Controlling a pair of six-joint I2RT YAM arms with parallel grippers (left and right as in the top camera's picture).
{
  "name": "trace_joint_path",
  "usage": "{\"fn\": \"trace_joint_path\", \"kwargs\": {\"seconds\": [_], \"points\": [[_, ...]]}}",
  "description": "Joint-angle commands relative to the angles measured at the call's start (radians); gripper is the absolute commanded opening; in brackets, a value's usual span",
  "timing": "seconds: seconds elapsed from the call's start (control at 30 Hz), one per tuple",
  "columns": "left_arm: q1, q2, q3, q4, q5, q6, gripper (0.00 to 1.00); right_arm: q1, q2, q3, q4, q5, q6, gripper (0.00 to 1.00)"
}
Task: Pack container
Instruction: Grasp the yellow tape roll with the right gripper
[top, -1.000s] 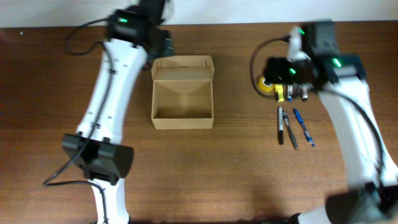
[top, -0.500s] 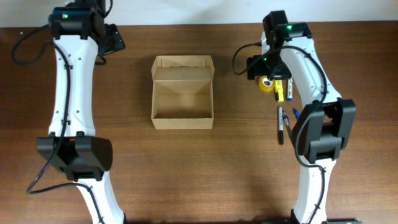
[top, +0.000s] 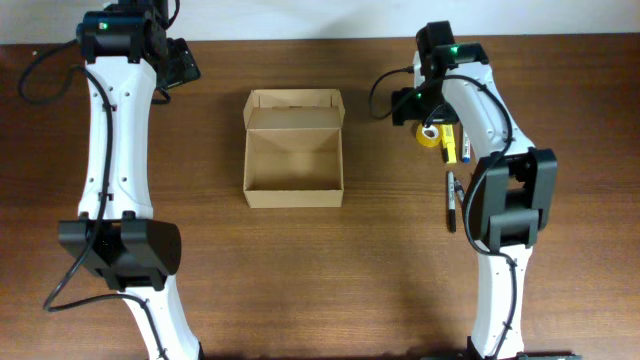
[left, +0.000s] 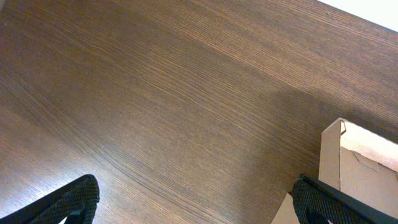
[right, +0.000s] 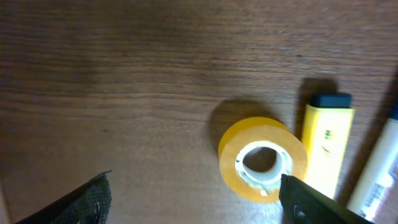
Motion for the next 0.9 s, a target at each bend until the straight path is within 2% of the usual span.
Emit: {"fn": "trace_joint_path", "kwargs": {"seconds": [0.0, 0.3, 0.6, 0.67, 0.7, 0.77, 0.87], "points": [[0.002, 0.001, 0.016, -0.004, -0.011, 0.013, 1.0, -0.002, 0.038, 0.022, 0.004, 0.015, 0.0, 0.87], [0.002, 0.001, 0.016, -0.004, -0.011, 0.013, 1.0, -0.002, 0.087, 0.02, 0.0, 0.015, 0.0, 0.86], [0.002, 0.001, 0.016, -0.004, -0.011, 0.013, 1.0, -0.002, 0.137, 0.019, -0.021, 0.015, 0.0, 0.8], [0.002, 0.001, 0.016, -0.004, -0.011, 0.013, 1.0, -0.002, 0.139, 0.019, -0.022, 0.015, 0.0, 0.65], [0.002, 0.001, 0.016, -0.004, -0.01, 0.013, 1.0, -0.002, 0.139, 0.019, -0.021, 0.015, 0.0, 0.54], [0.002, 0.001, 0.016, -0.004, -0.011, 0.013, 1.0, -0.002, 0.139, 0.019, -0.021, 0.015, 0.0, 0.25], [0.002, 0.001, 0.016, -0.004, -0.01, 0.013, 1.0, -0.002, 0.139, 0.019, -0.029, 0.015, 0.0, 0.04]]}}
